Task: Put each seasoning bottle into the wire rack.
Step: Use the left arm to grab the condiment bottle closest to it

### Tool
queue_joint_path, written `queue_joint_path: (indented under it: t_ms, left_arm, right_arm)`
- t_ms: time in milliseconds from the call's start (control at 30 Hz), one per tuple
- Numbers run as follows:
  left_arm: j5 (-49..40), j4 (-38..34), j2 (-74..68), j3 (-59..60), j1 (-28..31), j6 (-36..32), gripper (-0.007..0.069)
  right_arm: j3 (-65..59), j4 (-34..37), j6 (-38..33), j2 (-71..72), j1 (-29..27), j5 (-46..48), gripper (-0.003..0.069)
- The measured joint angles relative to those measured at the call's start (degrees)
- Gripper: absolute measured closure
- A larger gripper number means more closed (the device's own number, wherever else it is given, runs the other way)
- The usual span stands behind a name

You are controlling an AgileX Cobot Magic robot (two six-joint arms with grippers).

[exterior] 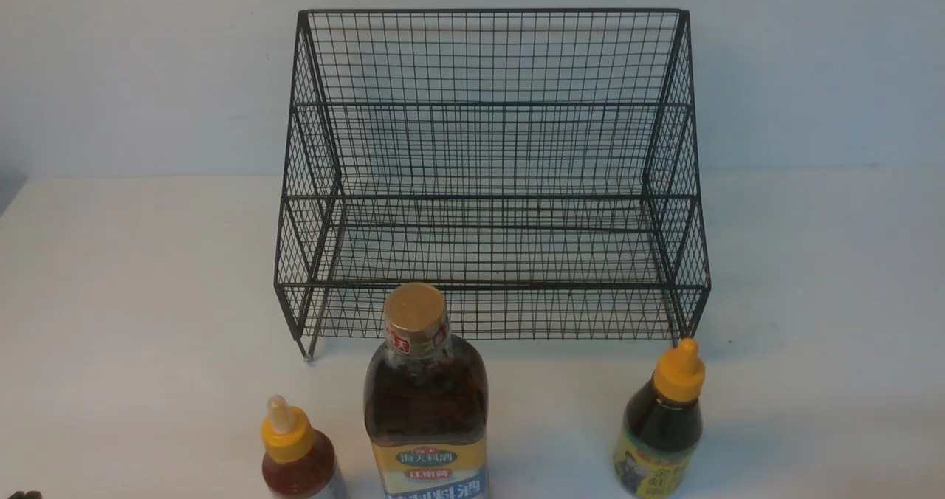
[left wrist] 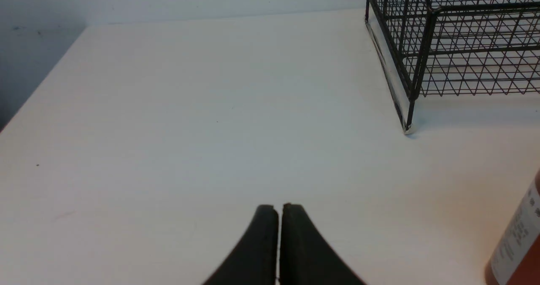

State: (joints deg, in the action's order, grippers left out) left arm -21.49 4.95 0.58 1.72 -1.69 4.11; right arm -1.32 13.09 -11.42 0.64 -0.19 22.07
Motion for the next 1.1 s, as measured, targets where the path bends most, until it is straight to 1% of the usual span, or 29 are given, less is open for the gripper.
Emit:
queue_joint_path:
  t_ms: [300,367,433,467,500,533,600,633,700,767,900,967,1100]
  left_arm:
    - [0.00,0.18,0.00,0.00,0.00,0.06,0.0629]
    - [0.00,-1.71,0.00,0.00,0.00,1.67,0.0629]
    - [0.05,-6.39,0.00,0.00,0.00,5.42,0.0629]
    - [0.05,-7.74,0.00,0.00,0.00,5.89,0.0629]
    - [0.05,-10.75,0.00,0.00,0.00,7.87,0.0629]
    - [0.05,-16.61,0.00,0.00,0.00,12.00,0.0629]
    - [0.00,-26.61,0.00,0.00,0.00,16.67,0.0629]
    - [0.00,-30.08,0.00,0.00,0.00,17.75,0.0629]
    - [0.00,-33.81,0.00,0.00,0.00,19.01,0.0629]
    - [0.05,-37.11,0.00,0.00,0.00,19.42,0.0629]
    - [0.56,-40.01,0.00,-0.09,0.00,19.20,0.0629]
    - [-2.29,-41.95,0.00,-2.38,-0.15,16.97,0.0629]
    - [-12.64,-43.31,-1.17,-13.29,-0.58,10.97,0.0629]
  right_arm:
    - [0.00,0.00,-0.29,0.00,0.00,0.00,0.0666]
    - [0.00,0.00,-0.29,0.00,0.00,0.00,0.0666]
    - [0.00,0.00,-0.35,0.00,0.00,0.00,0.0666]
    - [0.00,0.00,-0.35,0.00,0.00,0.00,0.0666]
    - [0.00,0.00,-0.40,0.00,0.00,0.00,0.0666]
    - [0.00,0.00,-0.40,0.00,0.00,0.00,0.0666]
    - [0.00,0.00,-0.40,0.00,0.00,0.00,0.0666]
    - [0.00,0.00,-0.40,0.00,0.00,0.00,0.0666]
    - [0.00,0.00,-0.46,0.00,0.00,0.00,0.0666]
    - [0.00,0.00,-0.46,0.00,0.00,0.00,0.0666]
    - [0.00,0.00,-0.46,0.00,0.00,0.00,0.0666]
    - [0.00,0.00,-0.46,0.00,0.00,0.00,0.0666]
    - [0.00,0.00,-0.46,0.00,0.00,0.00,0.0666]
